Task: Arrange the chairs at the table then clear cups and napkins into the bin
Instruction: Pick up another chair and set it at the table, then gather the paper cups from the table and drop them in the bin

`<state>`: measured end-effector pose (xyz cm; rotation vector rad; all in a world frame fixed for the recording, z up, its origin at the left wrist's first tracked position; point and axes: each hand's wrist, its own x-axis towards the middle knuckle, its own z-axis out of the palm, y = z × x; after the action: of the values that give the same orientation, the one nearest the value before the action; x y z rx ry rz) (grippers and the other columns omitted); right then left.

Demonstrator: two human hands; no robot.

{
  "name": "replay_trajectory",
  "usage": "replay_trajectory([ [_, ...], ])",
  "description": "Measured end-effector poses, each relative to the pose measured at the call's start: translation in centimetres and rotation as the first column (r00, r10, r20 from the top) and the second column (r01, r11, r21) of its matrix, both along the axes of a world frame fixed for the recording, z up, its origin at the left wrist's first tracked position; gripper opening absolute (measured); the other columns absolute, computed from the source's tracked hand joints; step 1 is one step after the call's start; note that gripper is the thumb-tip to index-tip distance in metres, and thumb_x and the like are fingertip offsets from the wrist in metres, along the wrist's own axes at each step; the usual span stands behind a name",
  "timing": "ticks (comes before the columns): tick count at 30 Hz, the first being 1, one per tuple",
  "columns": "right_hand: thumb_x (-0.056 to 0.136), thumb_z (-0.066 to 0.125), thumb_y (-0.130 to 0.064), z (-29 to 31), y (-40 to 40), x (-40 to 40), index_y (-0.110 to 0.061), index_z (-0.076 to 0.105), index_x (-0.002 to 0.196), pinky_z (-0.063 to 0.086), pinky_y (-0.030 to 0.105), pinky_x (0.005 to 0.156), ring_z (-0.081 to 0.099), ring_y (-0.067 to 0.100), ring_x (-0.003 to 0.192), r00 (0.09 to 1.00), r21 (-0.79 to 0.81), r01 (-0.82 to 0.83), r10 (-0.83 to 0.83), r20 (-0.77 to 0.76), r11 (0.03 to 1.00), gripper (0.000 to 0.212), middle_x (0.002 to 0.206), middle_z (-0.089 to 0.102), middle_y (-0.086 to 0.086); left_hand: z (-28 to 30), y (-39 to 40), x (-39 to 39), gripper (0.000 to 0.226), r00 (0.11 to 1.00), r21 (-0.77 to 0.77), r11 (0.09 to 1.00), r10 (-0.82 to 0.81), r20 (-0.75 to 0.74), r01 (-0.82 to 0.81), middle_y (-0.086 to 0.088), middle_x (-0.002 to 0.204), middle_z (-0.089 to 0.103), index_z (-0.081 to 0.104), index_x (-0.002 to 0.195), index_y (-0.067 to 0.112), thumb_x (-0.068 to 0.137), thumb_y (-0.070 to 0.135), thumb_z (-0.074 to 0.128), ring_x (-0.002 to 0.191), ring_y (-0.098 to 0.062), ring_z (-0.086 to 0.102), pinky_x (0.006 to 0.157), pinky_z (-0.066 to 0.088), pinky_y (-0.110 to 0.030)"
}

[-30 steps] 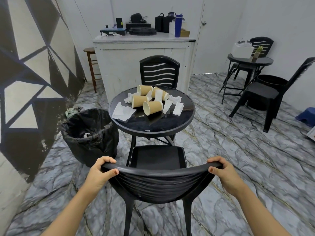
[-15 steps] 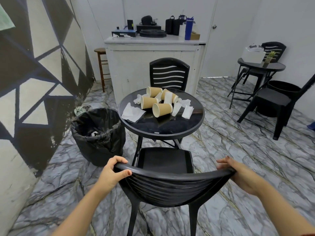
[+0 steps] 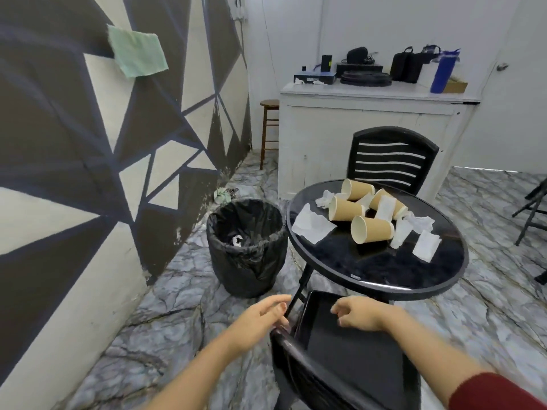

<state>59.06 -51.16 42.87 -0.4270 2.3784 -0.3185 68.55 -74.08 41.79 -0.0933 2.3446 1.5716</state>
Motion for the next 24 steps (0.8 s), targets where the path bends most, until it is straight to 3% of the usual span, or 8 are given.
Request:
replay_trajectory([
  [2, 0.088, 0.049, -0.025, -0.8, -3.4, -1.4, -0.016, 0.048, 0.131, 0.038, 0.031, 0.102, 0.050, 0.021, 0.121, 0.998, -0.015, -0.052, 0.052, -0.024, 0.999, 0.044, 0.134, 0.053, 0.002, -0.5, -1.4, -1.6, 0.037, 0.999, -0.200, 0.979, 0.033, 0.002, -0.032, -0.003, 0.126, 0.056, 0.044, 0.133, 0.026, 0.096, 0.034, 0.042, 0.113, -0.010, 0.052, 0.082, 0.038, -0.005],
  [5, 0.091, 0.044, -0.025, -1.9, -7.9, -2.9, -0.012, 0.037, 0.139, 0.034, 0.033, 0.106, 0.040, 0.026, 0.131, 0.988, -0.029, -0.152, 0.151, -0.041, 0.988, 0.050, 0.146, 0.041, 0.010, -2.2, -4.4, -3.4, 0.049, 0.993, -0.490, 0.868, 0.109, 0.035, -0.078, -0.003, 0.146, 0.039, 0.036, 0.140, 0.020, 0.095, 0.037, 0.041, 0.133, -0.018, 0.038, 0.105, 0.032, -0.025],
  [8, 0.094, 0.042, -0.030, -3.2, -11.1, -4.5, -0.013, 0.027, 0.144, 0.030, 0.035, 0.109, 0.032, 0.029, 0.136, 0.976, -0.012, -0.218, 0.218, -0.015, 0.976, 0.056, 0.151, 0.030, 0.012, -3.3, -6.9, -4.4, 0.058, 0.976, -0.643, 0.765, 0.158, 0.149, -0.025, -0.004, 0.153, 0.029, 0.028, 0.144, 0.021, 0.092, 0.046, 0.036, 0.139, -0.021, 0.029, 0.113, 0.026, -0.038],
  [16, 0.094, 0.039, -0.030, -6.3, -15.9, -8.9, -0.016, 0.022, 0.146, 0.030, 0.041, 0.110, 0.029, 0.031, 0.136, 0.956, 0.031, -0.292, 0.290, 0.050, 0.956, 0.056, 0.151, 0.026, 0.012, -5.4, -10.3, -8.3, 0.059, 0.942, -0.731, 0.678, 0.191, 0.277, 0.077, -0.007, 0.151, 0.032, 0.028, 0.143, 0.020, 0.091, 0.046, 0.035, 0.138, -0.026, 0.030, 0.113, 0.027, -0.042],
  [24, 0.093, 0.040, -0.034, -10.2, -18.1, -13.9, -0.013, 0.027, 0.143, 0.030, 0.045, 0.109, 0.029, 0.034, 0.134, 0.970, 0.038, -0.181, 0.172, 0.171, 0.983, 0.055, 0.147, 0.030, 0.013, -8.1, -14.8, -17.2, 0.062, 0.925, -0.693, 0.684, 0.070, 0.372, 0.227, -0.003, 0.153, 0.027, 0.025, 0.145, 0.021, 0.089, 0.048, 0.035, 0.140, -0.021, 0.026, 0.113, 0.027, -0.040],
])
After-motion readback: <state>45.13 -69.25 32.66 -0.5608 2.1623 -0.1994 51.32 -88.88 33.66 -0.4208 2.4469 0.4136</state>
